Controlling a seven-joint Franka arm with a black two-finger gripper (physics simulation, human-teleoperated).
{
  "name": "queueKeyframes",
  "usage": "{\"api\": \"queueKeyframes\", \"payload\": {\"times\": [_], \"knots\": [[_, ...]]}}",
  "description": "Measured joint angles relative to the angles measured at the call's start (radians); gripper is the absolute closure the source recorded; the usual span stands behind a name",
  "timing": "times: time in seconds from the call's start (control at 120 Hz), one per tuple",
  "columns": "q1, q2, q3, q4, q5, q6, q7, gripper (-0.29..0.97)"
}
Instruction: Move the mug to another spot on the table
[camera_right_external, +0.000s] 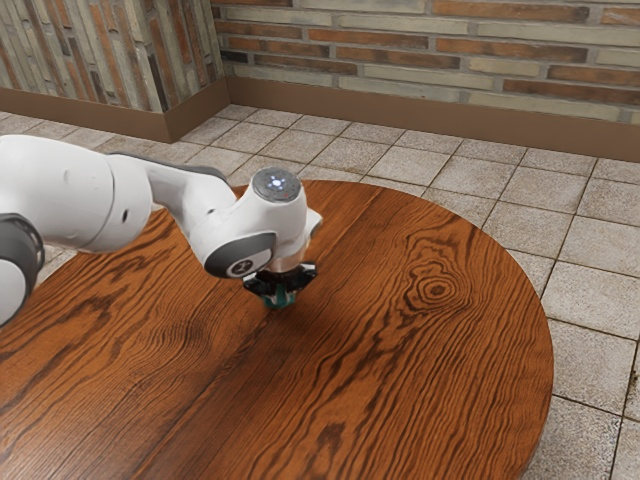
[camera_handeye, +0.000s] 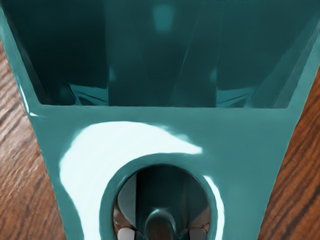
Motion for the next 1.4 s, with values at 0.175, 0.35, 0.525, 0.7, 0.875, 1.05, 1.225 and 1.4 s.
{"api": "queueKeyframes", "payload": {"times": [0.175,0.35,0.525,0.7,0.875,1.05,1.225,1.4], "knots": [[0.035,-0.026,0.0,-0.072,0.001,0.061,0.141,0.67],[0.046,-0.054,0.0,-0.133,0.001,0.108,0.256,0.67],[0.042,-0.051,-0.002,-0.137,0.001,0.133,0.344,0.66],[0.044,-0.037,-0.002,-0.138,-0.001,0.16,0.411,0.62],[0.045,-0.04,-0.002,-0.159,-0.002,0.172,0.463,0.55],[0.047,-0.066,-0.002,-0.202,-0.005,0.177,0.5,0.43],[0.046,-0.142,-0.003,-0.261,-0.011,0.177,0.523,0.2],[0.093,-0.284,-0.073,-0.268,-0.041,0.098,0.532,0.1]]}}
